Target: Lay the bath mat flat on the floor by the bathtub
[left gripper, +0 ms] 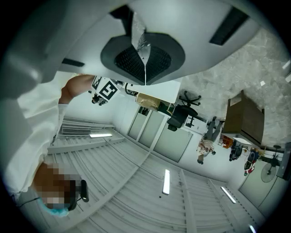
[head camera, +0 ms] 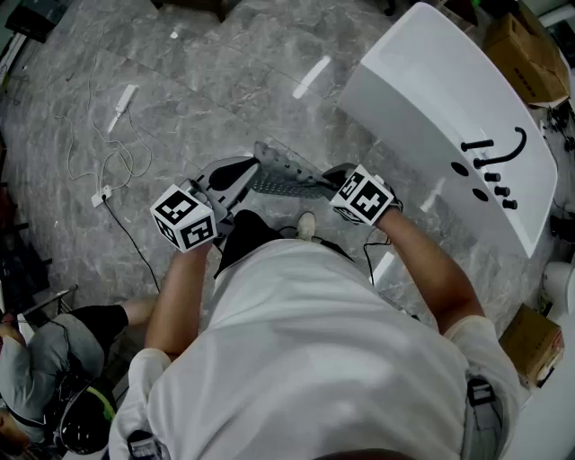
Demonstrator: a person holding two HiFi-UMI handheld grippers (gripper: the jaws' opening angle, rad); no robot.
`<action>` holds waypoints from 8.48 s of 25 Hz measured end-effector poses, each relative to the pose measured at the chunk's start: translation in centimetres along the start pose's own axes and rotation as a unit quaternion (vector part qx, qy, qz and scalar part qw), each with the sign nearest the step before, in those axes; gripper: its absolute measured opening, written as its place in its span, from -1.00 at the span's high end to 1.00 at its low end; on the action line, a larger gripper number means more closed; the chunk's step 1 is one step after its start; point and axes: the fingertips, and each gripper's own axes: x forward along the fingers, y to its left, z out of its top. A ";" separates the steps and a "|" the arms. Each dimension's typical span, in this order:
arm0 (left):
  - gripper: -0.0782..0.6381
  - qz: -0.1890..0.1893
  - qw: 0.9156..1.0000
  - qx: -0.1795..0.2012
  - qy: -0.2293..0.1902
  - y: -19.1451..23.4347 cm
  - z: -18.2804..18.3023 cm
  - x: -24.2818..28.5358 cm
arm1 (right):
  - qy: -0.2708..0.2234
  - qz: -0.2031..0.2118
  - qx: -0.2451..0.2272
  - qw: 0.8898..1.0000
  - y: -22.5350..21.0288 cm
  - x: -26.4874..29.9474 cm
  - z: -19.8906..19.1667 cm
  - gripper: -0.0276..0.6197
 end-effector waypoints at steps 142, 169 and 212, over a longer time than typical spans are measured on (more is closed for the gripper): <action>0.73 -0.039 0.995 -0.083 0.029 43.1 -3.8 30.7 | 0.039 -0.134 0.227 0.964 -68.1 46.9 -1.9 0.89; 0.73 0.040 0.996 0.037 0.071 51.6 -3.5 44.0 | -0.139 0.012 0.119 0.983 -64.8 34.0 -0.1 0.89; 0.73 0.081 0.994 0.031 0.065 51.3 -5.1 39.0 | -0.190 0.021 0.015 0.981 -60.7 30.0 6.6 0.89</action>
